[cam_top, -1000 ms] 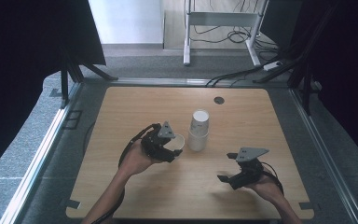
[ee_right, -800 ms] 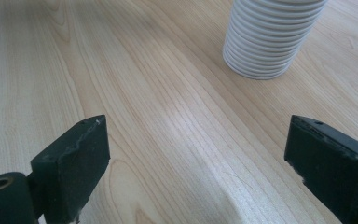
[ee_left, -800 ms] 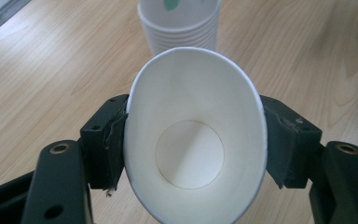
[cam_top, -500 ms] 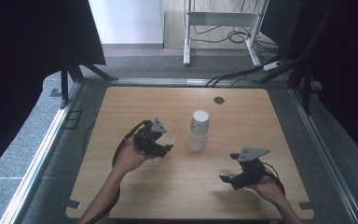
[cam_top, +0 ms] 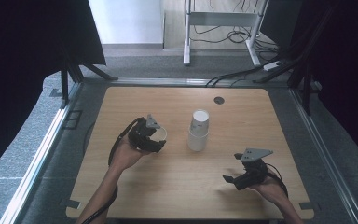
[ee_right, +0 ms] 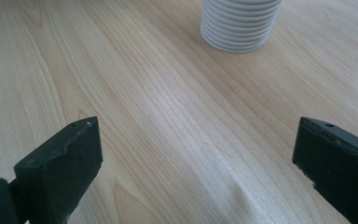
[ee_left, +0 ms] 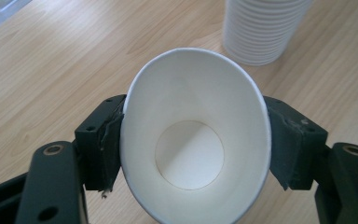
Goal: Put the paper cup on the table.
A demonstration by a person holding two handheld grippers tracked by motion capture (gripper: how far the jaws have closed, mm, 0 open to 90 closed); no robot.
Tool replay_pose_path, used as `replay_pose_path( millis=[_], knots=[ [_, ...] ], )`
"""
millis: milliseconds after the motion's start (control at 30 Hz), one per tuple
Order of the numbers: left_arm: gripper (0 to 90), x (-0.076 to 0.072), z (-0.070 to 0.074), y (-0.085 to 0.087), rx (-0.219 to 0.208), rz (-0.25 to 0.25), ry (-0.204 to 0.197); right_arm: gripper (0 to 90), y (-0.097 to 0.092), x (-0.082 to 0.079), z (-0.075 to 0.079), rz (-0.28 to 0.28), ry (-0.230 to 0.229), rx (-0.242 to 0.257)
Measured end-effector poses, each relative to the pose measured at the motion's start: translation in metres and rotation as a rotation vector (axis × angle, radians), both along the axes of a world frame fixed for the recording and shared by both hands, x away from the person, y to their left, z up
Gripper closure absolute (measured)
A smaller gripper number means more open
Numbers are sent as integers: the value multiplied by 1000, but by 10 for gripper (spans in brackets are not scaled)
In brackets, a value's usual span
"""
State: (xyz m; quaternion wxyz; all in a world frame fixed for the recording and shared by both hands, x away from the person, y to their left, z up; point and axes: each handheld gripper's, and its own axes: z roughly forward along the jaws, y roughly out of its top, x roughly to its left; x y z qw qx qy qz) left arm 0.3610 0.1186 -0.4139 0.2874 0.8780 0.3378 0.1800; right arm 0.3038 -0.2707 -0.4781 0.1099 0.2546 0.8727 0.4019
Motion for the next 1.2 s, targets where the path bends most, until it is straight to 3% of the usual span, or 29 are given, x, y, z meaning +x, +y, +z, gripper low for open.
replay_pose_path(
  millis=[267, 467, 767, 1200],
  knots=[
    [263, 9, -9, 12, 4, 86, 0, 16, -2, 0, -4, -5, 5, -18],
    [261, 15, -17, 19, -18, 138, 7, 22, -3, 1, -5, -5, 7, -22],
    [261, 22, -30, 21, -31, 174, 9, 38, -3, 1, -6, 2, 10, -30],
    [257, 26, -40, 16, -33, 182, 12, 52, -2, 1, -8, 11, 15, -42]
  ],
)
